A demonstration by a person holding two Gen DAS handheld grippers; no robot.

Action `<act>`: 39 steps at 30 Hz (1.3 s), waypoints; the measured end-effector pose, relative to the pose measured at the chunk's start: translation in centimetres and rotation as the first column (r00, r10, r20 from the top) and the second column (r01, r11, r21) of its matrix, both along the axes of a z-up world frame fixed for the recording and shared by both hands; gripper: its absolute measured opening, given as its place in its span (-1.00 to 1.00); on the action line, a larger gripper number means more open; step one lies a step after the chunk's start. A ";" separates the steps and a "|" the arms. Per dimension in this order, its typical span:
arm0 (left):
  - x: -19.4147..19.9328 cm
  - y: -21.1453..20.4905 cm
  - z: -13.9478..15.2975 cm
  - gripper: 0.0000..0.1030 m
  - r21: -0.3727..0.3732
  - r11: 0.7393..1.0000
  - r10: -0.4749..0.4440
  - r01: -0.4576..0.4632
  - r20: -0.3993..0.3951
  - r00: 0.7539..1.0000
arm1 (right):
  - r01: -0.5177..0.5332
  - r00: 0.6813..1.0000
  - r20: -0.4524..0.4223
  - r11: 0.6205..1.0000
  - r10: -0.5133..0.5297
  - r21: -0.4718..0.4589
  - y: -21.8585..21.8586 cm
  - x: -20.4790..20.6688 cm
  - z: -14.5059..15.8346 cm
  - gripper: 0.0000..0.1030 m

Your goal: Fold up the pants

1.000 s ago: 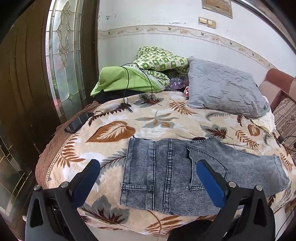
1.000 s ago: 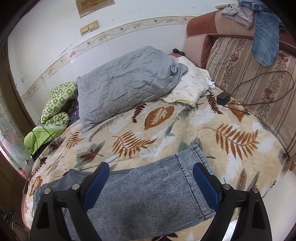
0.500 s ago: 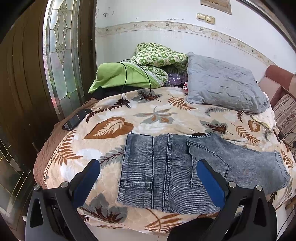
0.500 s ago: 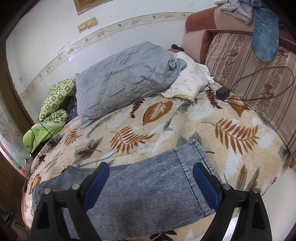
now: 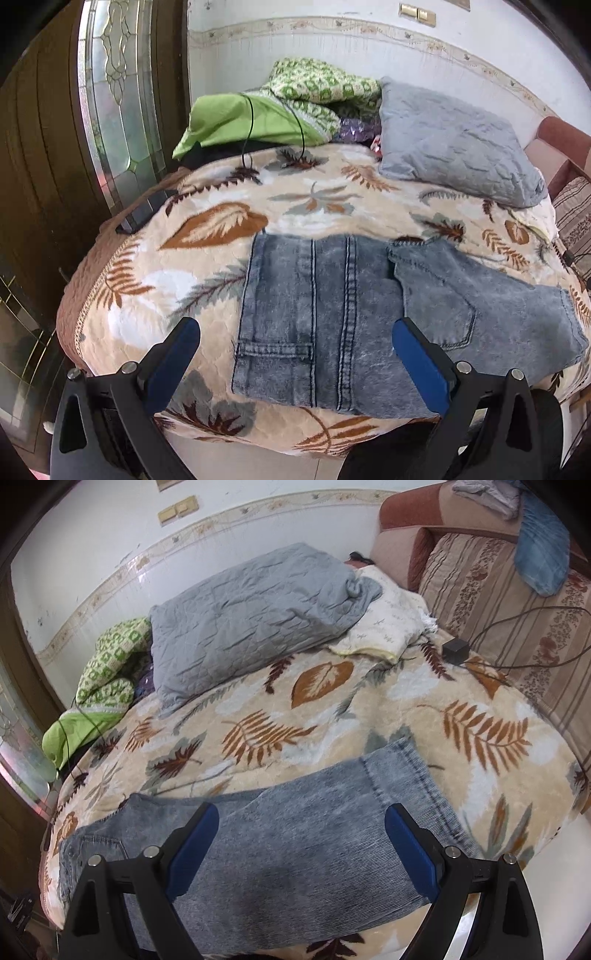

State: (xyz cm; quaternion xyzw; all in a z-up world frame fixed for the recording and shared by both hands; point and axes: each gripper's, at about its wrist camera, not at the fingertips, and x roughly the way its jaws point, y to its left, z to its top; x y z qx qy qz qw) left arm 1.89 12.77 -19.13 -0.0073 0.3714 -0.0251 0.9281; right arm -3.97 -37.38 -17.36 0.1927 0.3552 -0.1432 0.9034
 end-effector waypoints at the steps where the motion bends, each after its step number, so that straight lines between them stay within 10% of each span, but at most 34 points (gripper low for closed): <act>1: 0.2 -0.1 -0.5 1.00 0.006 1.000 0.000 0.000 -0.013 1.000 | -0.013 1.000 -0.009 1.000 0.013 0.004 0.4 0.2 -0.3 0.81; 13: 1.7 -1.2 -7.1 1.00 0.100 0.994 -0.014 0.037 -0.218 0.976 | -0.184 0.970 -0.153 0.982 0.187 0.034 5.1 3.1 -4.6 0.81; 21: 2.7 0.1 -8.6 1.00 -0.018 0.999 -0.036 0.032 -0.277 0.960 | -0.098 0.957 -0.266 0.993 0.113 0.069 2.5 3.1 -8.4 0.81; 39: 1.9 -2.9 -4.4 1.00 0.003 0.996 -0.090 0.092 -0.198 0.976 | -0.190 0.968 -0.153 0.980 0.198 0.066 5.3 4.4 -5.1 0.81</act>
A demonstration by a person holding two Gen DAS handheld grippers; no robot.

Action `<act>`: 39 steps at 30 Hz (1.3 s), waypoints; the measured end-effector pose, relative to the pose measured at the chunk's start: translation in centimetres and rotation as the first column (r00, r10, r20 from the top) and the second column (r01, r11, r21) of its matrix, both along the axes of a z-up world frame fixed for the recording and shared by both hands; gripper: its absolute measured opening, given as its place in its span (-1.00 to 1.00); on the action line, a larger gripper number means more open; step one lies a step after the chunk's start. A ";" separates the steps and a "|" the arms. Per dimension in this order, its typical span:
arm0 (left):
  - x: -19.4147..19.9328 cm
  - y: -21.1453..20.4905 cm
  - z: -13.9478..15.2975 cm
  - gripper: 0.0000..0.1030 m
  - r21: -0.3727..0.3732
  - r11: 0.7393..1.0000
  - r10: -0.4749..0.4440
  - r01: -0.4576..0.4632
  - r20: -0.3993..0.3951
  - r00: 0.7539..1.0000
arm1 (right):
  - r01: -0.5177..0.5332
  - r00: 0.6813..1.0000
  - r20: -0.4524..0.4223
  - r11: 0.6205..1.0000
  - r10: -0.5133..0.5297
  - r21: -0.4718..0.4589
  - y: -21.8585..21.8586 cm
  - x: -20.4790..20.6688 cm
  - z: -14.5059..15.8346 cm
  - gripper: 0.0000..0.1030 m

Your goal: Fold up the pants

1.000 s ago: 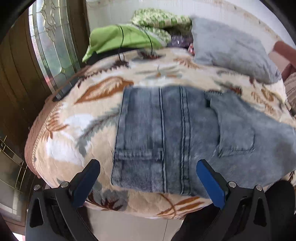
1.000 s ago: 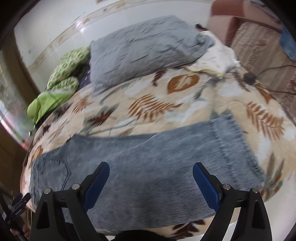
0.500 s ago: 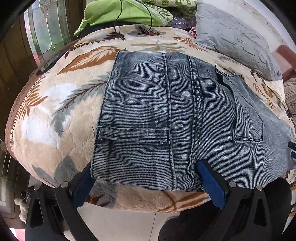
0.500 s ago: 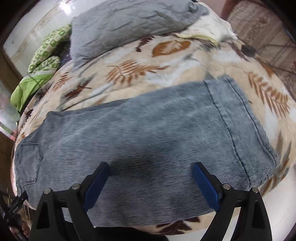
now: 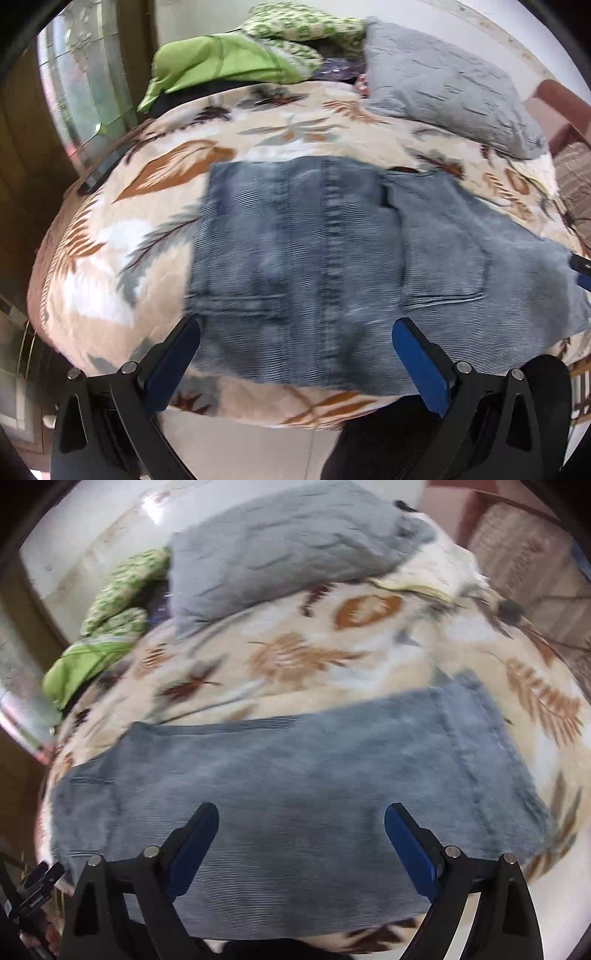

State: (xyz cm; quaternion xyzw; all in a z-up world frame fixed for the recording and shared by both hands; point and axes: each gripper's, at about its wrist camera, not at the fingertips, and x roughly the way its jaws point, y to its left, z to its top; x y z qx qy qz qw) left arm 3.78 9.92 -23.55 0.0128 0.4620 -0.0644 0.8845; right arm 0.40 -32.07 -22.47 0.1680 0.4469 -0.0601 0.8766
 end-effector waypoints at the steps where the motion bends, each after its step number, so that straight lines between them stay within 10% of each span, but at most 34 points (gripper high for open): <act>1: 0.2 -0.6 -0.1 1.00 0.002 1.000 -0.013 0.013 -0.004 1.000 | -0.030 1.000 -0.001 1.000 0.030 0.003 1.1 0.5 -0.1 0.81; 18: 1.1 -1.7 -2.8 1.00 0.017 0.998 -0.054 0.055 -0.071 0.996 | -0.289 0.951 -0.173 0.933 0.255 -0.215 10.9 3.1 -4.9 0.81; 39: 1.2 2.7 -3.1 1.00 0.059 0.992 0.115 -0.108 -0.120 0.986 | -0.314 0.942 -0.198 0.923 0.272 -0.223 14.3 5.7 -4.7 0.81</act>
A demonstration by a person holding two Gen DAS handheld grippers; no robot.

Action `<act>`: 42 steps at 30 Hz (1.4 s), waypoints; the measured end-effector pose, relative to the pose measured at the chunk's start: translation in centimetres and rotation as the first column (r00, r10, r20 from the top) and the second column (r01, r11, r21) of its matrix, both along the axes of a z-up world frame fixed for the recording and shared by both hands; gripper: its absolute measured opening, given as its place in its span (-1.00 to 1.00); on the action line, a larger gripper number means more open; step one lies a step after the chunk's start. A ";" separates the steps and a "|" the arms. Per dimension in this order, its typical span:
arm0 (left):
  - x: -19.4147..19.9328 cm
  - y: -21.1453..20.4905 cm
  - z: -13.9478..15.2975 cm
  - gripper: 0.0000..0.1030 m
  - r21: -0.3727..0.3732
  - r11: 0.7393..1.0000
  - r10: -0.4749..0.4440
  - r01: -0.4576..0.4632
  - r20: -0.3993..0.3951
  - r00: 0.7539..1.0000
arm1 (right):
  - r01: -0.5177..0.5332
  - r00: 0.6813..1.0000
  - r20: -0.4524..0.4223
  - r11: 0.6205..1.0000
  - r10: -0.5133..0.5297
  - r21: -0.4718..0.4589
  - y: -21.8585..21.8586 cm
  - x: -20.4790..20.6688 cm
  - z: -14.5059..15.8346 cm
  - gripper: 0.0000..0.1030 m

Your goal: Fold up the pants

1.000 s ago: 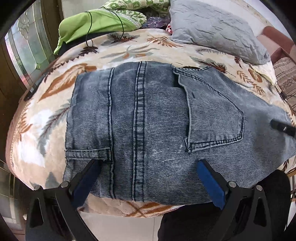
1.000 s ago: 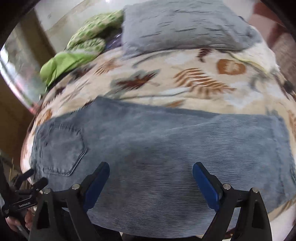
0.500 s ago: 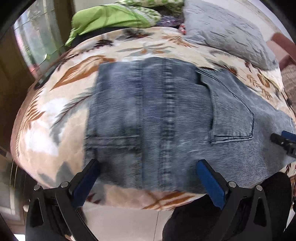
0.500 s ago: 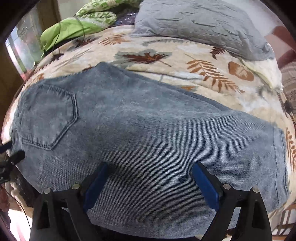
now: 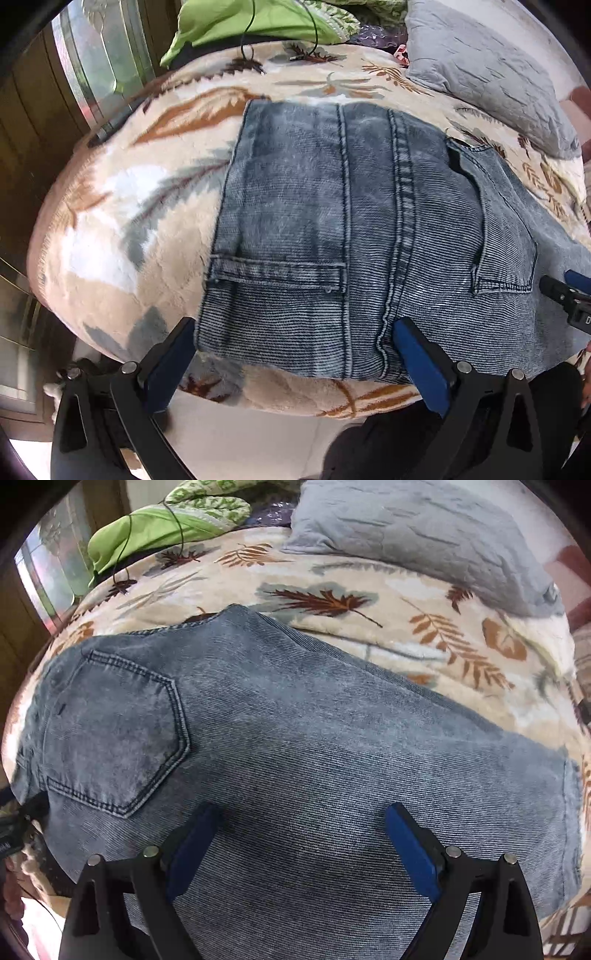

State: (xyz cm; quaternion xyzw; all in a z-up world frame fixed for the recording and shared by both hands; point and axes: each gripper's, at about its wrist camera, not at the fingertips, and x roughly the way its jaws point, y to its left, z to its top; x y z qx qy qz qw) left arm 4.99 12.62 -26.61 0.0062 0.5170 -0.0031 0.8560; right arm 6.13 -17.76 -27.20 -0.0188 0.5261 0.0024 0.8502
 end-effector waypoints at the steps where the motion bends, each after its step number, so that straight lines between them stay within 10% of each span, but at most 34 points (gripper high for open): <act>1: -0.2 -0.3 0.4 1.00 0.015 1.000 -0.003 0.003 0.011 1.000 | 0.001 1.000 -0.002 1.000 -0.001 0.005 -0.1 -0.2 0.1 0.81; 21: -3.8 -6.5 9.5 1.00 0.114 0.991 -0.098 0.076 0.203 0.974 | 0.215 0.961 0.136 0.958 -0.242 0.189 -10.9 -6.2 6.2 0.81; 42: -4.7 -13.5 11.1 1.00 0.171 0.964 -0.239 0.206 0.208 0.948 | 0.353 0.905 0.152 0.901 -0.397 0.252 -18.8 -10.9 5.9 0.81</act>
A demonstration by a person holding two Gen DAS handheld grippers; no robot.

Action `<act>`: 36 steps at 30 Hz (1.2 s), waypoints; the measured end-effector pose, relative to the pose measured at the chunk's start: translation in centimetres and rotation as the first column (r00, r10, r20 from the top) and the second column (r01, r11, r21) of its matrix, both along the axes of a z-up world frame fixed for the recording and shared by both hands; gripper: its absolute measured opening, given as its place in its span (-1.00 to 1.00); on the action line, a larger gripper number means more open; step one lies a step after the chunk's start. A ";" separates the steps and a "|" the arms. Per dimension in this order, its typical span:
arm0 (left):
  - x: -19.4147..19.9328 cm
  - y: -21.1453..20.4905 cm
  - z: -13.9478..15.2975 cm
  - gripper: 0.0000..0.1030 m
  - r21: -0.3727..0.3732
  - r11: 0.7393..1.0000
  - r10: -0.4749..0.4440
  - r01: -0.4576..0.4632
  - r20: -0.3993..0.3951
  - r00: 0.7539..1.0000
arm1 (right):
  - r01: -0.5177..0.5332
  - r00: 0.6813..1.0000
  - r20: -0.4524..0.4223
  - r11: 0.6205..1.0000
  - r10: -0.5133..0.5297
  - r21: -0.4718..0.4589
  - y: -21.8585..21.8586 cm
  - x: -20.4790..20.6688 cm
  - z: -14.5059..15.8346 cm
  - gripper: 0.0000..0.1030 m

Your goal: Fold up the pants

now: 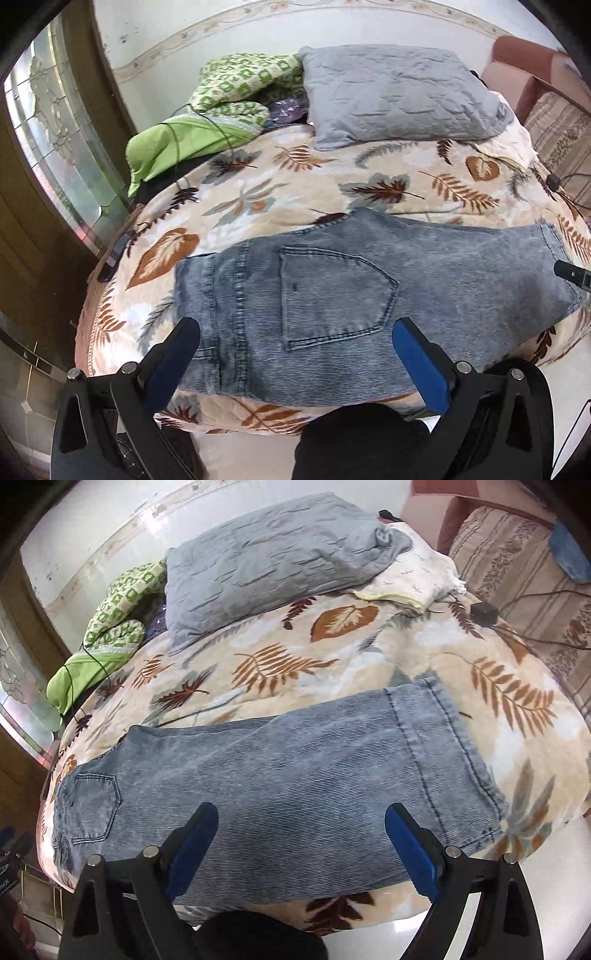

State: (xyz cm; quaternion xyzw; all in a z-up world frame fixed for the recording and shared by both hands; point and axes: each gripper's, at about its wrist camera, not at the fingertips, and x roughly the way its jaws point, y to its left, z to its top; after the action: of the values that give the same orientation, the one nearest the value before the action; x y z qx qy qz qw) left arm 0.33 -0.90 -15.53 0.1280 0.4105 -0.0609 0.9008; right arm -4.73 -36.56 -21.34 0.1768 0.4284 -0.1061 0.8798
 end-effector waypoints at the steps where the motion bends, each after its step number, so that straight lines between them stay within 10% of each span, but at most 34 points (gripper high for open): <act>1: 0.1 -0.3 -0.2 1.00 0.001 1.000 -0.005 0.005 -0.011 1.000 | 0.011 1.000 -0.002 1.000 -0.011 0.003 -0.6 -0.2 -0.2 0.81; 13: 2.8 -5.1 -7.2 1.00 0.047 0.997 -0.054 0.066 -0.225 0.973 | 0.218 0.976 -0.025 0.970 -0.216 0.109 -10.1 -5.8 -3.6 0.81; 26: 5.9 -2.9 -10.7 1.00 0.115 0.993 0.065 -0.038 -0.245 0.967 | 0.068 0.995 0.069 0.996 -0.071 0.049 -8.0 -3.7 -2.7 0.76; 36: 5.9 -2.4 -10.6 1.00 0.088 0.995 0.058 -0.037 -0.242 0.968 | 0.025 1.000 -0.017 0.999 -0.025 0.033 -7.8 -2.4 -5.5 0.76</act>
State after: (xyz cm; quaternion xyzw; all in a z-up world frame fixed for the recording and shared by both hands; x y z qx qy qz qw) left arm 6.21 -3.27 -26.18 0.1470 0.5235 -0.0376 0.8384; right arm -7.11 -44.35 -26.86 0.1960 0.4349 -0.1114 0.8718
